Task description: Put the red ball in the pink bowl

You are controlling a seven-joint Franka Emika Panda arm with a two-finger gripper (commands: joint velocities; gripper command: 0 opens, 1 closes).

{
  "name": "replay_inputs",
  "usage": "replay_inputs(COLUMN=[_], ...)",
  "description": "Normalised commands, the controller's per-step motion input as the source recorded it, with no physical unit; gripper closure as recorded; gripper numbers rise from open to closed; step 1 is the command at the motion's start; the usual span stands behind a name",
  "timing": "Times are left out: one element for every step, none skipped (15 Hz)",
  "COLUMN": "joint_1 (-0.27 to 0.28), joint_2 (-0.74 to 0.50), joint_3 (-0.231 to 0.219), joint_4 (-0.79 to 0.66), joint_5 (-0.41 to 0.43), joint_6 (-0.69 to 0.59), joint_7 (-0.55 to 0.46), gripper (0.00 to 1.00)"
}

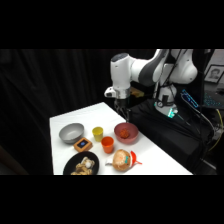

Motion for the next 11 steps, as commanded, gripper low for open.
replay_inputs(joint_1=[-0.063,-0.065,-0.063,-0.059,-0.055,-0.049,-0.044,-0.040,-0.034,-0.028,-0.029], joint_2=[-0.24,-0.21,-0.18,-0.16,-0.13,-0.12,-0.10,-0.09,-0.08,-0.09,-0.10], joint_3=[-0.030,-0.030,-0.032,-0.034,-0.035,-0.033,-0.029,-0.025,-0.023,-0.021,-0.010], joint_4=[0.19,0.20,0.21,0.21,0.21,0.21,0.20,0.20,0.20,0.18,0.16], joint_5=[-0.026,-0.030,-0.022,-0.007,0.002,0.014,0.013,0.013,0.018,0.026,-0.005], joint_6=[-0.35,-0.33,-0.30,-0.28,-0.26,-0.25,-0.23,-0.22,-0.22,-0.20,-0.22], joint_7=[-0.14,-0.12,-0.12,-0.13,-0.13,-0.14,-0.12,-0.11,-0.12,-0.14,-0.07], gripper=[0.00,0.00,0.00,0.00,0.00,0.00,0.00,0.00,0.00,0.00,0.00])
